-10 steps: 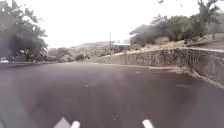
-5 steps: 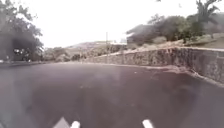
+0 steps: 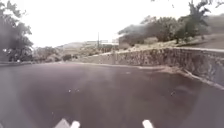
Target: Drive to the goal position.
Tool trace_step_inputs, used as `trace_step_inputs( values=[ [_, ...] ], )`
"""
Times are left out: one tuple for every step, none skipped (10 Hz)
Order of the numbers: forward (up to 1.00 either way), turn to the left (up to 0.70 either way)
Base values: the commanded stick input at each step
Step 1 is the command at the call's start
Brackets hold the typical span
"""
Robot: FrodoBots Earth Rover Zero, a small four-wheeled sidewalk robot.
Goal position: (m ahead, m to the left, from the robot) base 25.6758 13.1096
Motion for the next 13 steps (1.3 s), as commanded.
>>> trace_step_inputs(
  values=[
    [0.5,0.0],
    [0.5,0.0],
    [0.0,0.0],
    [0.0,0.0],
    [0.02,0.0],
    [0.36,0.0],
    [0.5,0.0],
    [0.5,0.0],
    [0.5,0.0],
    [0.5,0.0],
    [0.5,0.0],
    [0.5,0.0],
    [0.5,0.0]
  ],
)
